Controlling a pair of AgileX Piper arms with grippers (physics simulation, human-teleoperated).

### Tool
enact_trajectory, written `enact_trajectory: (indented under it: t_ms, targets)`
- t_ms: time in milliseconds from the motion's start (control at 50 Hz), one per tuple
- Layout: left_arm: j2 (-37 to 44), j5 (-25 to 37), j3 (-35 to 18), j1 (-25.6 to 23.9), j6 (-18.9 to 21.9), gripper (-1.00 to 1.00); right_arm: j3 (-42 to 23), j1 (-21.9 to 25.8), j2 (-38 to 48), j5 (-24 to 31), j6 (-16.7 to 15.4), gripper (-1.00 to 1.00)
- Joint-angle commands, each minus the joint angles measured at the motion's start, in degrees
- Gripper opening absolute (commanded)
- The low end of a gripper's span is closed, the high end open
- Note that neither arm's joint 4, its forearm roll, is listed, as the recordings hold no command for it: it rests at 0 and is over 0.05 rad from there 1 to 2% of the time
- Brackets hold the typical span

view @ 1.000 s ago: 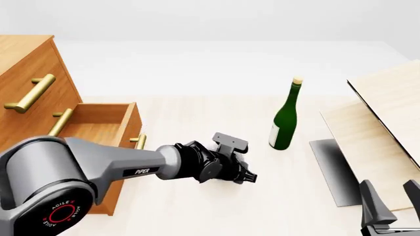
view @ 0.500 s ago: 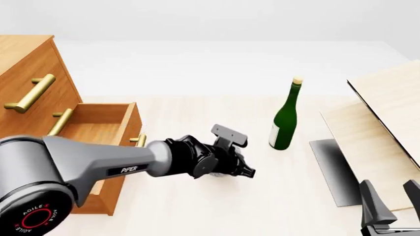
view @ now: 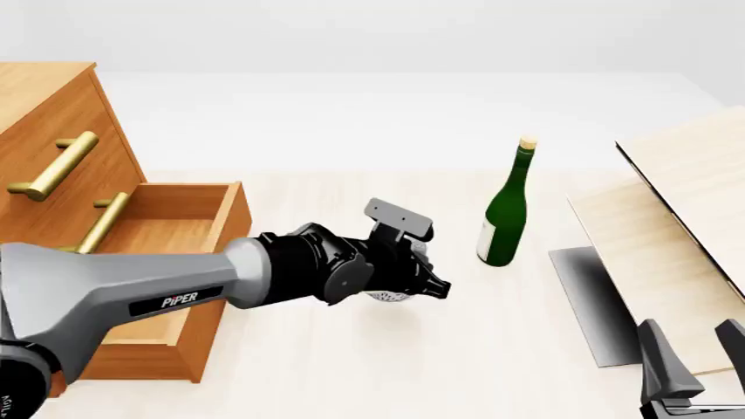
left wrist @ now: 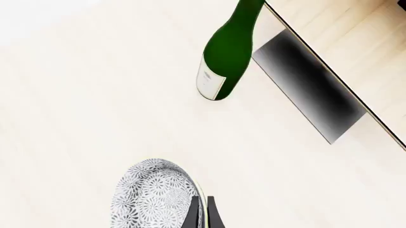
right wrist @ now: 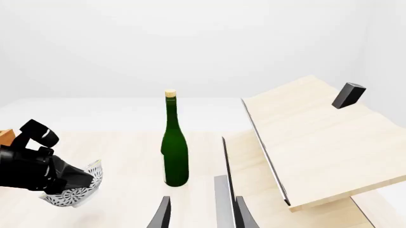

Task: Put the bowl in the bottom drawer of the cabinet.

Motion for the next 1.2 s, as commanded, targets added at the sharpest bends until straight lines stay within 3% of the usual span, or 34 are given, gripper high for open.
enact_trajectory:
  t_ms: [20,660,1200]
  targets:
    - [-4.2,0.4,0.2,1.0,1.1,-1.0,0.0,0.0,0.0,0.0,0.0,1.0]
    - [-16.1,1.5,4.2,6.4,2.6,-1.0,0.0,0.0,0.0,0.0,0.0,1.0]
    - [-24.1,2.2,10.2,18.2,3.6,-1.0,0.0,0.0,0.0,0.0,0.0,1.0]
